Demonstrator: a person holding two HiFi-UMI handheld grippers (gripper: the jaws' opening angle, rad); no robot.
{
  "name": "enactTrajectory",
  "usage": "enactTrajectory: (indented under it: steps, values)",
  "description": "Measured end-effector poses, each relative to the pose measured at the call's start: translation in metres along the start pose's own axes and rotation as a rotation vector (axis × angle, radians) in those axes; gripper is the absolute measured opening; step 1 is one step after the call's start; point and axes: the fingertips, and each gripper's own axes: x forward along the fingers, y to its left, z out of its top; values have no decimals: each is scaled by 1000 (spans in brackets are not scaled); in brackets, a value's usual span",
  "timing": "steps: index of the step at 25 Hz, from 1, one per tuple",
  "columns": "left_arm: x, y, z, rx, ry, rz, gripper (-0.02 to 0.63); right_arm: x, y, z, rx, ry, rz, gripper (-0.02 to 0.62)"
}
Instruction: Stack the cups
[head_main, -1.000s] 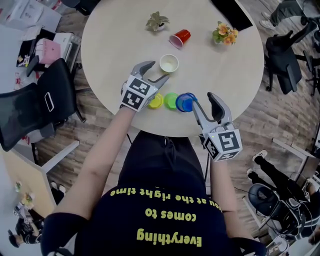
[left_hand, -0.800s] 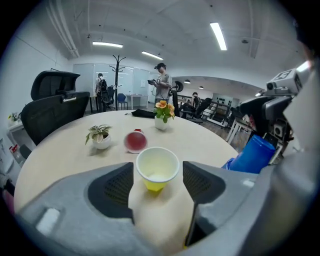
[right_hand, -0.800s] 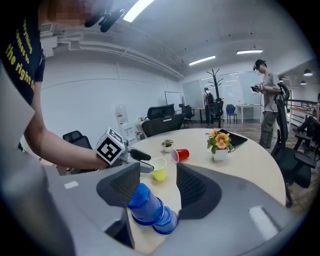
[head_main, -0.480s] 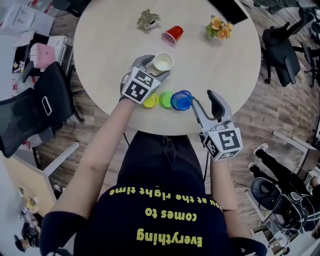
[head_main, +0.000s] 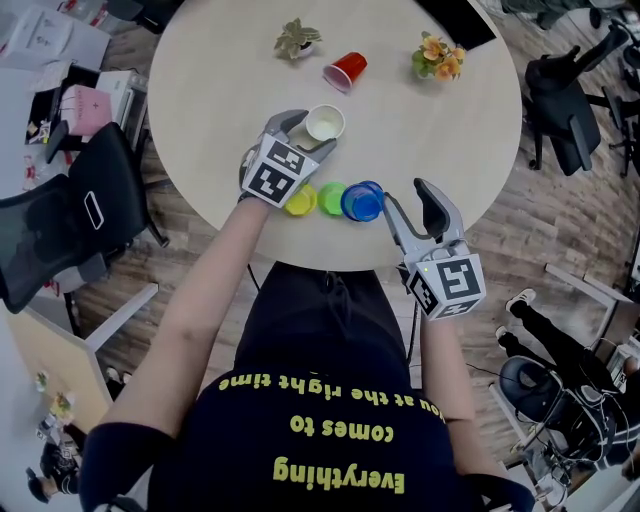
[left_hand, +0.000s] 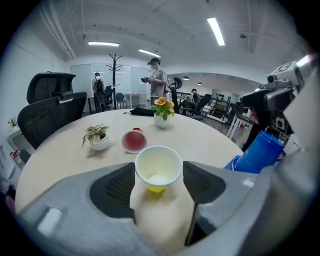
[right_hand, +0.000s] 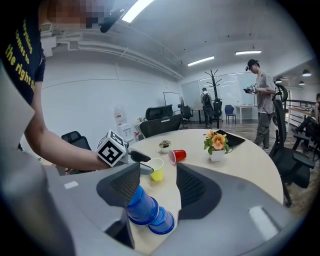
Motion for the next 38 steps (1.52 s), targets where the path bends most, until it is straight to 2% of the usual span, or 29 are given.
enactTrajectory:
  steps: [9, 16, 22, 28, 34, 38]
  values:
    - [-24, 1, 6, -19, -55, 30, 308, 0, 5, 7, -10, -20, 20, 239]
    - [-69, -3, 27, -98, -170, 43, 307, 2, 16, 27, -29, -67, 68, 239]
    - [-119, -17, 54, -255, -334, -29, 305, 6, 32, 43, -62, -106, 137, 235]
    - [-159, -43, 70, -267, -424, -75, 305, 9, 56, 51, -94, -102, 237, 232]
    - [-190, -68, 89, -331, -510, -190, 305, 11, 78, 45, -226, -54, 312, 232]
    - [-207, -78, 100, -391, -569, -249, 305, 18, 87, 32, -290, -10, 331, 233]
